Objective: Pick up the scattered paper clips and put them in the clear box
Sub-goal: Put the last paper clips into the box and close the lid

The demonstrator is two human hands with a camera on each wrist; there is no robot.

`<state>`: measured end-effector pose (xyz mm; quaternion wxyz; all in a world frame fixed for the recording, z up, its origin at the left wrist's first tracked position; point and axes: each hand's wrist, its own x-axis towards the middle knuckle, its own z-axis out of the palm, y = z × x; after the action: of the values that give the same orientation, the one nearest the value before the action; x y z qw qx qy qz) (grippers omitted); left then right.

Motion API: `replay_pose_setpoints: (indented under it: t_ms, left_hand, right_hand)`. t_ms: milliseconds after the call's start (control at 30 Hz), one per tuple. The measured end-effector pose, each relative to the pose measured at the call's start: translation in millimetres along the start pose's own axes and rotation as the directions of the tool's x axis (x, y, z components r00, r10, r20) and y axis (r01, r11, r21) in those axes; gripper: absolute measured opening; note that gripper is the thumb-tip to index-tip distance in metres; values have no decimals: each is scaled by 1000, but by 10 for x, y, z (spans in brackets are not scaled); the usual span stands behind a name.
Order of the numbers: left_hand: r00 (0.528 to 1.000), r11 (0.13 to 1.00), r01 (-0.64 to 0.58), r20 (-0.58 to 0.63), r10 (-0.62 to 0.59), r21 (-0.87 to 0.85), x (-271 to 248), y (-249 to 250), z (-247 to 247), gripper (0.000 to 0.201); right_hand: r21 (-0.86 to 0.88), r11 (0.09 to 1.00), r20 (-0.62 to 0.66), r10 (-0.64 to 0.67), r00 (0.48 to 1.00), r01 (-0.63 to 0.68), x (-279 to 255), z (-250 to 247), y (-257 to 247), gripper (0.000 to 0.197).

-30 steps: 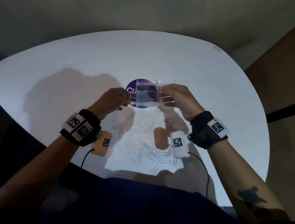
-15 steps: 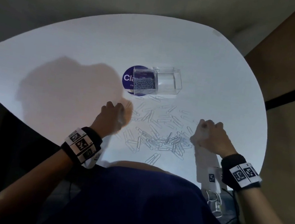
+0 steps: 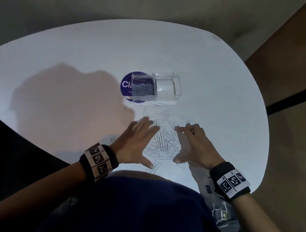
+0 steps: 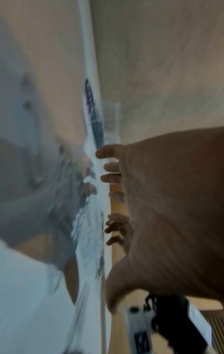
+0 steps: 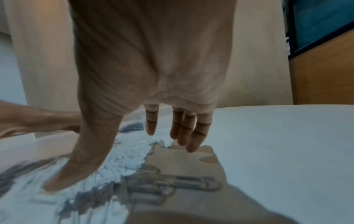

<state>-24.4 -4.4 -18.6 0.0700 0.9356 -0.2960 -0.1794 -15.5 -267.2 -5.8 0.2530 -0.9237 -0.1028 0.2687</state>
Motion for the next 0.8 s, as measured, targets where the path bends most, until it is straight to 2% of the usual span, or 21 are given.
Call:
replay_pose_setpoints:
  t_ms: [100, 167, 267, 333, 433, 467, 533, 600, 667, 733, 800]
  left_hand:
    - [997, 995, -53, 63, 47, 90, 61, 87, 151, 131]
    - [999, 992, -31, 40, 27, 121, 104, 63, 140, 128]
    - [999, 999, 31, -35, -30, 43, 192, -97, 19, 117]
    - [991, 998, 47, -122, -52, -41, 242, -213, -75, 103]
    - [968, 982, 120, -201, -149, -147, 233, -361, -206, 86]
    - [967, 979, 135, -195, -165, -155, 187, -417, -230, 87]
    - [972, 981, 135, -171, -158, -140, 46, -567, -240, 87]
    - [977, 969, 165, -103, -186, -186, -117, -733, -235, 65]
    - [974, 943, 225, 59, -217, -247, -242, -847, -203, 45]
    - [959, 921, 247, 212, -187, -302, -291, -847, -150, 42]
    - [961, 917, 211, 246, -131, -339, -258, -747, -94, 42]
  right_hand:
    - [-217, 976, -3, -5, 1000, 4, -58, 4, 116, 119]
    - [-202, 979, -33, 30, 999, -36, -73, 15, 194, 117]
    - [-45, 995, -87, 88, 992, -93, -4, 22, 228, 94]
    - [-6, 998, -104, 58, 993, -59, 67, 44, 157, 76]
    - [183, 983, -192, 11, 981, 25, 137, 90, 47, 46]
    - [211, 977, -216, 14, 976, 32, 140, 70, 46, 45]
    - [115, 993, -229, 13, 973, 14, 102, -27, 79, 49]
    - [-6, 1000, -156, -15, 988, 15, 29, -115, 132, 45]
    - [-3, 999, 20, -40, 999, 40, -34, -75, 196, 39]
    - [45, 997, 177, -67, 982, 61, -51, 49, 183, 42]
    - [35, 993, 215, -118, 969, 113, 3, 173, 105, 51]
